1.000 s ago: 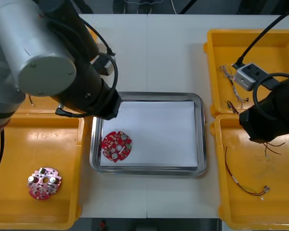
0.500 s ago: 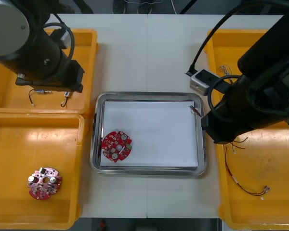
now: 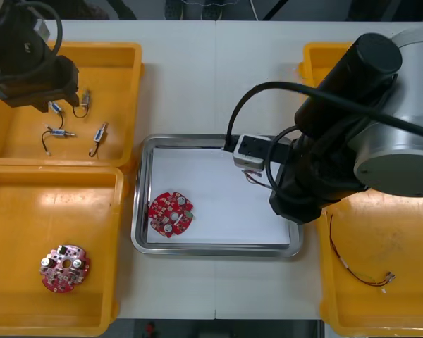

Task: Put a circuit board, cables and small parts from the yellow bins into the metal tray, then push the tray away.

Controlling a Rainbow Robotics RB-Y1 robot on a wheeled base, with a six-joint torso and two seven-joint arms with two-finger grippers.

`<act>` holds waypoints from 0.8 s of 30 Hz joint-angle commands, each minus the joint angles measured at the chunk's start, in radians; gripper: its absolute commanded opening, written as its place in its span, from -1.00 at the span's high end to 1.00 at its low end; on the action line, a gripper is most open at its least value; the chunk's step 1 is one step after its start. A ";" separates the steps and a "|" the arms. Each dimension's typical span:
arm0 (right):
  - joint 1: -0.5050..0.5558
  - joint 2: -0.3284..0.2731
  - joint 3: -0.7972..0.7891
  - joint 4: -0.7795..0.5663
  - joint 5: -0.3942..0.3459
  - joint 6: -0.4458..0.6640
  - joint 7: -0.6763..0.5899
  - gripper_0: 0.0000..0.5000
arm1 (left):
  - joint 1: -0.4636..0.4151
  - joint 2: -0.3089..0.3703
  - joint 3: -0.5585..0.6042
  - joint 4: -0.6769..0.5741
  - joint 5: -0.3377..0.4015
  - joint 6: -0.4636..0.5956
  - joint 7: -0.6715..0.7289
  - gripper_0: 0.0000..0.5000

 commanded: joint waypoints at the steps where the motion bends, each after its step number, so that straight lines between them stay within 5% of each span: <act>1: -0.031 0.039 0.084 0.028 0.055 -0.067 0.077 1.00 | -0.055 0.040 0.073 0.074 -0.046 0.006 -0.037 -1.00; 11: -0.030 0.079 0.182 0.181 0.127 -0.202 0.284 1.00 | -0.114 0.036 0.077 0.278 -0.094 -0.083 -0.023 -1.00; 24: -0.028 0.079 0.352 0.286 0.207 -0.310 0.285 1.00 | -0.121 -0.007 0.077 0.409 -0.143 -0.271 -0.006 -1.00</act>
